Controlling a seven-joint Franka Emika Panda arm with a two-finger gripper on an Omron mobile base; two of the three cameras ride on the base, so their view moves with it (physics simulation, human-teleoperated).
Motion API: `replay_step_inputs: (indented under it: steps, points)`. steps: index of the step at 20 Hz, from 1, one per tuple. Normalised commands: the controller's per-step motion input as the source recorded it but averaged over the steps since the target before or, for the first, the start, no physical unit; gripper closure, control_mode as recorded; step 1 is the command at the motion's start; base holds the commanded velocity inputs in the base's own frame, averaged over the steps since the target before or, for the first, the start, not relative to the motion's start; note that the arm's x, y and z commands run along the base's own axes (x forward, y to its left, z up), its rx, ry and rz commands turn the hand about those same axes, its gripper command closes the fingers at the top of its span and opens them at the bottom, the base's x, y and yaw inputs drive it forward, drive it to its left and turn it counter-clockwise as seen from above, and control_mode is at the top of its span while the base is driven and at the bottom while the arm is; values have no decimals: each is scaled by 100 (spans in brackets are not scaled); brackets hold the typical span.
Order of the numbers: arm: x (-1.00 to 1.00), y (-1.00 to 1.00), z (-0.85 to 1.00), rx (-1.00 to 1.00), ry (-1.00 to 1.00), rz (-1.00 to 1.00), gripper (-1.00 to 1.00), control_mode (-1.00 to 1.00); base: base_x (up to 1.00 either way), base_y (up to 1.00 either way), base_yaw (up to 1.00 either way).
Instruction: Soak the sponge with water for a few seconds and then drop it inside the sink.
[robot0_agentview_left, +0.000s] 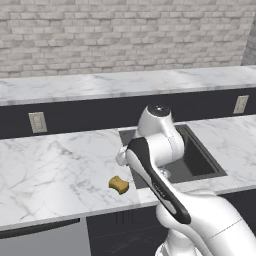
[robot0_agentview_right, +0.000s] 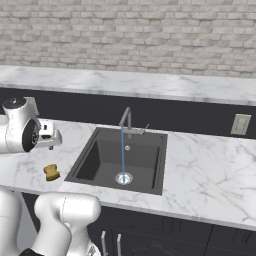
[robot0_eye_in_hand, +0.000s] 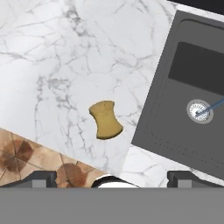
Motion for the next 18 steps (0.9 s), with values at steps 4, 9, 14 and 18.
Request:
replay_step_inputs:
  steps: [4,9,14,18]
  points:
    - [-2,9,-22,0,2,0,-100,-100,0,0,0]
    - [0,3,-19,-2,0,0,-100,-100,0,0,0]
    - [1,0,-11,-3,0,1,-100,-100,0,0,0]
    - [13,1,-24,-3,0,3,-100,-100,0,0,0]
